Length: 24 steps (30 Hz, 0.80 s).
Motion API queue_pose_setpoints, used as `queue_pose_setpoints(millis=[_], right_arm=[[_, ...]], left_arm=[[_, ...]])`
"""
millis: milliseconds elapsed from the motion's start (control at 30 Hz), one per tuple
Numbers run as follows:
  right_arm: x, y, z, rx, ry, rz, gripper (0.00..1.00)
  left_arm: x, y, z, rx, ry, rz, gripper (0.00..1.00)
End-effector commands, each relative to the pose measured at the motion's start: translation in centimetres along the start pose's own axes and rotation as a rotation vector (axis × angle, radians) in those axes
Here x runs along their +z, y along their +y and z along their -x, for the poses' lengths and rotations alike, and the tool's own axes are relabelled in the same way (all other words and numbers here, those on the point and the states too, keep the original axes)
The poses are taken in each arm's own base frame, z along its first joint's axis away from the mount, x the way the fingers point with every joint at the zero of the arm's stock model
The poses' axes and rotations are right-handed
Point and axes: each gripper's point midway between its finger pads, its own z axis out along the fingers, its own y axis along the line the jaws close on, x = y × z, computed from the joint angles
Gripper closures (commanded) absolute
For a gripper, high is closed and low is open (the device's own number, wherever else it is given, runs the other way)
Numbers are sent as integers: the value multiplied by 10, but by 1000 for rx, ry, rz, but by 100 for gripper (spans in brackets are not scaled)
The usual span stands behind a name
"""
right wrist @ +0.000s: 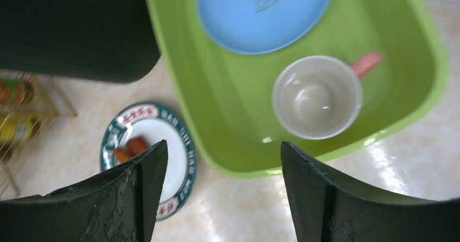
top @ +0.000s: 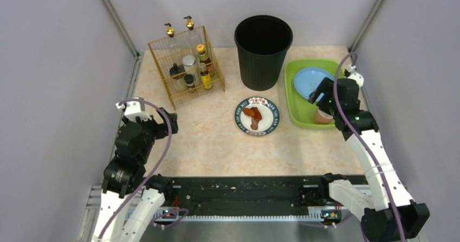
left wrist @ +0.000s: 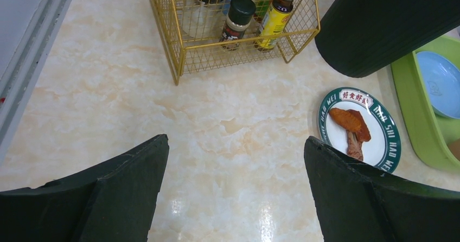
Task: Clear the kitchen counter
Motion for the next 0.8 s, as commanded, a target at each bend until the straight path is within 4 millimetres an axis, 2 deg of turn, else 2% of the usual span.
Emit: queue_pose_setpoints(millis=[0, 167, 333, 433, 567, 767], right_arm=[[-21, 59, -10, -63, 70, 280, 25], [-33, 91, -63, -93, 184, 401, 25], [-38, 108, -108, -21, 285, 510, 25], [-36, 108, -132, 22, 325, 529, 26], [-30, 95, -160, 77, 357, 500, 27], [-22, 82, -182, 155, 371, 474, 29]], left_arm=[[6, -1, 3, 17, -8, 1, 1], [7, 0, 1, 22, -3, 3, 1], [7, 1, 2, 22, -6, 9, 1], [7, 1, 2, 22, -5, 11, 1], [7, 1, 1, 24, -3, 9, 1], [7, 0, 2, 23, -5, 6, 1]])
